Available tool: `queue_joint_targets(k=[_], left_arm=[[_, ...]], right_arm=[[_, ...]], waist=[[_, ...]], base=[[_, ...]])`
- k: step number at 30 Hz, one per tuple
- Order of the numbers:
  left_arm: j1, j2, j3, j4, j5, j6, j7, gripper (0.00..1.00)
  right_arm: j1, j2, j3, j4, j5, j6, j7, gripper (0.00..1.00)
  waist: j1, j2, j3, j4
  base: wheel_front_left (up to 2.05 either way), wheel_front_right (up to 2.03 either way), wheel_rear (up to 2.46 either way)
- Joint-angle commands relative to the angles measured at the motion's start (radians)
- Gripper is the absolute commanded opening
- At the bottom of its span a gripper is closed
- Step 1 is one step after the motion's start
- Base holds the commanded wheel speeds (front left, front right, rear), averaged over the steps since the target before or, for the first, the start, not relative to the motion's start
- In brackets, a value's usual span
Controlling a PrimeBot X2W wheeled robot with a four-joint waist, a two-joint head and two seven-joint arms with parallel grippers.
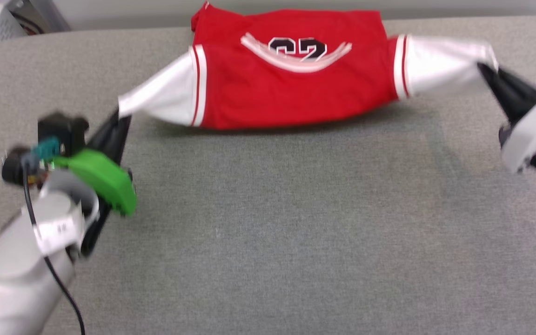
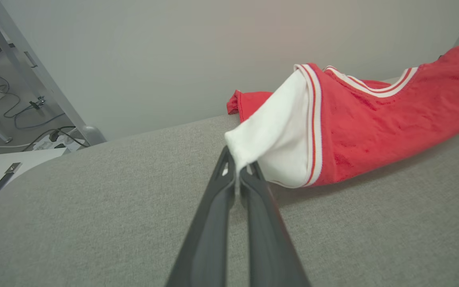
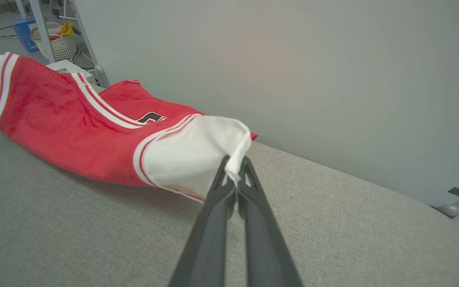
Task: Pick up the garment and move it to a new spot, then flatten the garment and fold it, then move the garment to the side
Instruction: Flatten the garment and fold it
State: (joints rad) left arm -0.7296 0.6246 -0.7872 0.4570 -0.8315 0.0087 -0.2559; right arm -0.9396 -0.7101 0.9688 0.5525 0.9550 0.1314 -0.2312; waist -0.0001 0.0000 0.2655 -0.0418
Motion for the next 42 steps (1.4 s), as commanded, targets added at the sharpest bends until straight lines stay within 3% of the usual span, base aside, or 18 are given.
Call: queue_joint_targets(k=[1, 8, 14, 25, 33, 35, 36, 42], left_arm=[[0.062, 0.016, 0.008, -0.028, -0.025, 0.016, -0.006, 0.00], [0.341, 0.059, 0.021, -0.140, -0.073, 0.113, -0.006, 0.00], [0.504, 0.052, 0.051, -0.160, -0.099, 0.167, -0.006, 0.00], [0.779, 0.001, 0.196, -0.212, -0.074, 0.215, -0.006, 0.00], [0.830, -0.042, 0.237, -0.232, -0.013, 0.215, -0.006, 0.00], [0.827, -0.051, 0.247, -0.238, 0.010, 0.210, -0.006, 0.00], [0.825, -0.058, 0.256, -0.243, 0.022, 0.207, -0.006, 0.00], [0.807, -0.099, 0.305, -0.282, 0.086, 0.184, -0.006, 0.00]], right_arm=[[0.055, -0.011, -0.006, -0.009, 0.014, -0.001, -0.010, 0.00], [0.306, -0.036, -0.026, -0.033, 0.024, -0.001, -0.023, 0.00], [0.489, -0.038, -0.079, -0.024, 0.030, -0.001, -0.028, 0.00], [0.824, -0.048, -0.235, -0.081, 0.017, -0.001, -0.030, 0.00], [0.937, -0.032, -0.320, -0.115, 0.004, -0.001, 0.024, 0.00], [0.939, -0.023, -0.345, -0.120, -0.008, -0.001, 0.042, 0.50], [0.939, -0.018, -0.358, -0.125, -0.014, -0.001, 0.052, 1.00], [0.908, -0.033, -0.468, -0.184, -0.081, -0.001, 0.052, 1.00]], waist=[[0.0001, 0.0000, -0.069, 0.000], [0.0001, 0.0000, -0.125, -0.003], [0.0001, 0.0000, -0.152, -0.005], [0.0001, 0.0000, -0.196, 0.001], [0.0001, 0.0000, -0.197, 0.016], [0.0001, 0.0000, -0.197, 0.019], [0.0001, 0.0000, -0.196, 0.021], [0.0001, 0.0000, -0.179, 0.036]], base=[[0.00, 0.00, 0.00], [0.00, 0.00, 0.00], [0.00, 0.00, 0.00], [0.00, 0.00, 0.00], [0.00, 0.00, 0.00], [0.00, 0.00, 0.00], [0.00, 0.00, 0.00], [0.00, 0.00, 0.00]])
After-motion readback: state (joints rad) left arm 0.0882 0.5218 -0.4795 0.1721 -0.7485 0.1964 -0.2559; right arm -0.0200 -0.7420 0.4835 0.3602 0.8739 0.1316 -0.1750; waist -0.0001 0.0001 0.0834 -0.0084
